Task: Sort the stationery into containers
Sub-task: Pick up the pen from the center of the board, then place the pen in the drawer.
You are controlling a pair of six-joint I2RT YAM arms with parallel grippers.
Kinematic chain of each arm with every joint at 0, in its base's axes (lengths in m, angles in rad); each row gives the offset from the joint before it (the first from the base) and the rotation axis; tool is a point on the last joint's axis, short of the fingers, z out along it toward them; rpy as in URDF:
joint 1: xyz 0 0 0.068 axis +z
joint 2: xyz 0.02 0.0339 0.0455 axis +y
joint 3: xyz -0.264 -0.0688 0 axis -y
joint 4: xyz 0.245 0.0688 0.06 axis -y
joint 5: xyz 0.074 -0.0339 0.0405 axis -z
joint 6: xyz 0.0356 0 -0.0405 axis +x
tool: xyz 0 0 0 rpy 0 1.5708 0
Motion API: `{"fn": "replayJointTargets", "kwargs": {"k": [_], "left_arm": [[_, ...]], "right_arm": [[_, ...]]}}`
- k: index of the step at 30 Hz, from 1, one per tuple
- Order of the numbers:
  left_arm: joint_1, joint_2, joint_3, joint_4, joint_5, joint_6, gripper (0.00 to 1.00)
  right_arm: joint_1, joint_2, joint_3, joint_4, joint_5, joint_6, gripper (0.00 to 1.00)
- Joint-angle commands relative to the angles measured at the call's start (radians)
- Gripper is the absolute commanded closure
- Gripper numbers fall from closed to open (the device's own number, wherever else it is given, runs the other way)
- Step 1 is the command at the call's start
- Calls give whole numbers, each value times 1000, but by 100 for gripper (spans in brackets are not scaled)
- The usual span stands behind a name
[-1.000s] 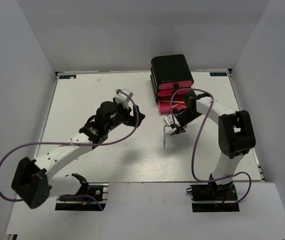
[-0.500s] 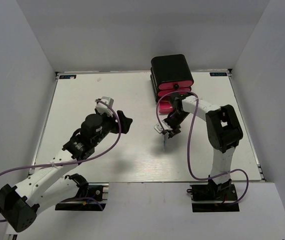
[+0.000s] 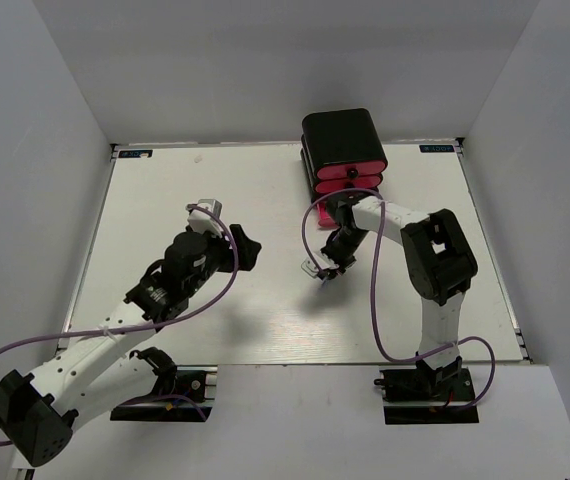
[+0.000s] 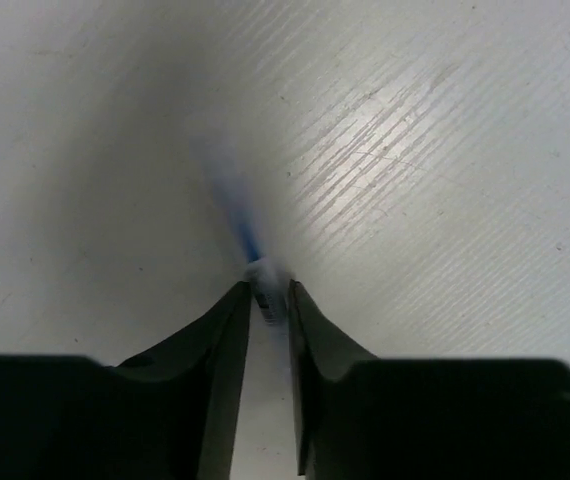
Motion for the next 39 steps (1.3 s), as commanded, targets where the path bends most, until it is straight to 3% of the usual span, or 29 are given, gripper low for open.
{"fn": "replayJointTargets", "kwargs": {"k": [1,4,6,10,11,12,14,17,21,29,39], "left_arm": [[-2,18,8,-14,-13,-51,8],[-2,28,8,-14,-13,-51,7],[-2,28,17,-14,-13,-51,7],[-2,28,17,-5,-13,-51,7],[-2,28,17,-5,-13,-51,7],[-2,28,17,-5,-13,-60,7],[-2,37,17,7,-13,-60,7],[-2,51,8,30,-13,-60,7],[-2,90,18,50,7,-60,7],[-2,126,29,79,25,-41,7],[-2,126,29,70,25,-41,7]], "right_arm": [[7,16,-40,30,47,-274,75],[7,1,-62,44,32,-208,94],[-1,-7,-59,29,-3,-135,100],[-4,-60,10,44,-126,98,100],[-4,-83,36,63,-181,285,100],[-2,-96,51,89,-189,356,100],[-10,-157,55,230,-162,597,100],[-22,-214,44,391,-52,776,100],[-82,-225,35,468,36,820,100],[-202,-206,36,569,104,740,100],[-260,-81,113,566,73,593,100]]}}
